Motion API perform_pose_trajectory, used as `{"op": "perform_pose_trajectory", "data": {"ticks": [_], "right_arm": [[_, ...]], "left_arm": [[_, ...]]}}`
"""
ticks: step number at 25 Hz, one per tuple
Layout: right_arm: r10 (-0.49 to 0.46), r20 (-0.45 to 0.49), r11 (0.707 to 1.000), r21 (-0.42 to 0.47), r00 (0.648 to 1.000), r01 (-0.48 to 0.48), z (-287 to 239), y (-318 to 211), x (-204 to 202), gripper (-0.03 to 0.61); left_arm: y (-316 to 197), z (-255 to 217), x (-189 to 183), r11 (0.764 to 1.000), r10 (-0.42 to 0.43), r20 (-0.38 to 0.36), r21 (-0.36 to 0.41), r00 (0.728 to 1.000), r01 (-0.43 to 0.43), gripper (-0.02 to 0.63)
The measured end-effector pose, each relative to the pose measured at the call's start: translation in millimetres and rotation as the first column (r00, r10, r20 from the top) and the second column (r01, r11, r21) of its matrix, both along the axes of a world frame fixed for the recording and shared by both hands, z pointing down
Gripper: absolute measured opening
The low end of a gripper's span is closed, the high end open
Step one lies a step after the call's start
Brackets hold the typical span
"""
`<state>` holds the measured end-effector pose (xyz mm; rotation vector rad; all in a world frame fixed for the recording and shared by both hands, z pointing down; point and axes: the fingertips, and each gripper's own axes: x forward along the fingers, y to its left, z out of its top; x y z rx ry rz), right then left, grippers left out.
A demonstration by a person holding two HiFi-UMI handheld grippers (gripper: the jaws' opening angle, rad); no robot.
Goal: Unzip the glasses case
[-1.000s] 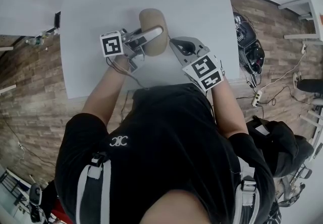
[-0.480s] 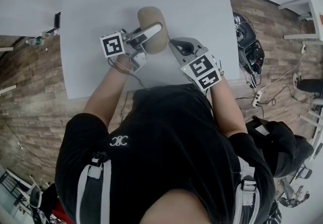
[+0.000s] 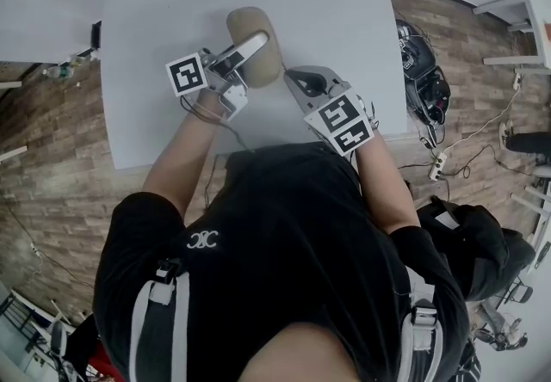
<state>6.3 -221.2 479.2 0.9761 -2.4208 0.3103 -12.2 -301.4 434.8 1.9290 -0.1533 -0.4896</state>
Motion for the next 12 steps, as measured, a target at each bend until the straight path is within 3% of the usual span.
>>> {"op": "perform_pose_trajectory", "data": {"ticks": [12], "right_arm": [[-0.019, 0.030, 0.999, -0.034, 0.999, 0.020, 3.3, 9.2, -5.9, 0.020]], "left_arm": [[-18.2, -2.9, -10.9, 0.991, -0.121, -0.068, -0.063, 0.990, 0.116, 0.287]]}}
